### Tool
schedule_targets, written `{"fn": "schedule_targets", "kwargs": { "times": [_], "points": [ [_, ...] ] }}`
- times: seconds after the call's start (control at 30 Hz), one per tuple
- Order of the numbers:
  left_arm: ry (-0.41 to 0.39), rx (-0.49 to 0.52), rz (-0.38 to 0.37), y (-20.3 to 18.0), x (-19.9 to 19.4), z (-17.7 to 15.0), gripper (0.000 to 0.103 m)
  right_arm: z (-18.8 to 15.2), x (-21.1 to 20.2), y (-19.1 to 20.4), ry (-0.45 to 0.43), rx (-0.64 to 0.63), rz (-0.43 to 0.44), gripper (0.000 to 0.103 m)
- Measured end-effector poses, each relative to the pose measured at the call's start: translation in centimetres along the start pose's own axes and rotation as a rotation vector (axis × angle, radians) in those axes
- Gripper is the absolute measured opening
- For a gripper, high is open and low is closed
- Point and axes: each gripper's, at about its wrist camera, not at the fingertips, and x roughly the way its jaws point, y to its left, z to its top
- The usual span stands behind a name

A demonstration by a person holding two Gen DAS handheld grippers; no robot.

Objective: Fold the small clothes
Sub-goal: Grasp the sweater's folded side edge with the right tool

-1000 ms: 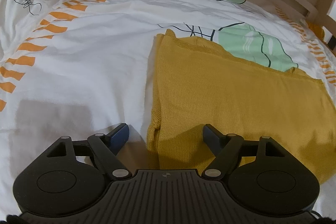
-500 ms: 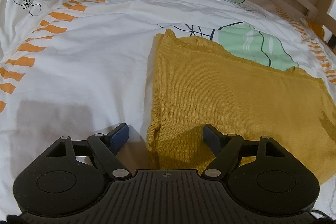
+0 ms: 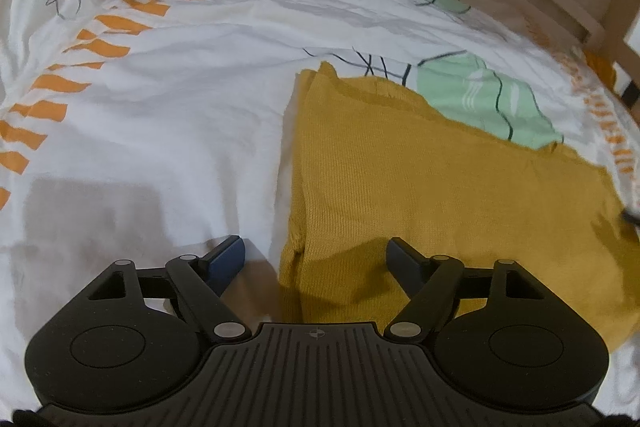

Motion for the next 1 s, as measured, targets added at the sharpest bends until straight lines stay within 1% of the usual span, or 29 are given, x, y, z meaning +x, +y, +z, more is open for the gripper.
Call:
{"fn": "schedule_targets", "kwargs": {
  "times": [0.03, 0.13, 0.3, 0.47, 0.63, 0.7, 0.8, 1.0],
  "points": [
    [-0.002, -0.013, -0.004, 0.2, -0.2, 0.1, 0.076, 0.0, -0.1, 0.2, 0.000, 0.002, -0.017, 0.029],
    [-0.011, -0.035, -0.005, 0.6, -0.8, 0.5, 0.076, -0.1, -0.6, 2.2, -0.020, -0.038, -0.073, 0.027],
    [-0.041, -0.020, 0.008, 0.8, -2.1, 1.2, 0.076, 0.1, -1.0, 7.2, -0.030, -0.102, -0.104, 0.026],
    [-0.045, -0.038, 0.000, 1.7, -2.9, 1.8, 0.076, 0.1, 0.2, 12.5, -0.018, -0.158, -0.068, 0.025],
    [-0.044, -0.061, -0.010, 2.8, -3.7, 2.3, 0.076, -1.2, 2.9, 18.0, 0.017, -0.190, -0.015, 0.024],
    [-0.052, -0.067, -0.012, 3.3, -4.2, 2.5, 0.076, -1.9, 4.3, 19.5, 0.029, -0.197, -0.002, 0.024],
    [-0.065, -0.088, -0.009, 4.3, -4.7, 2.7, 0.076, -3.2, 6.3, 21.2, 0.047, -0.188, 0.014, 0.024],
    [-0.064, -0.145, -0.004, 6.1, -4.8, 3.0, 0.076, -5.4, 10.0, 23.5, 0.073, -0.164, 0.030, 0.024]
  ]
}}
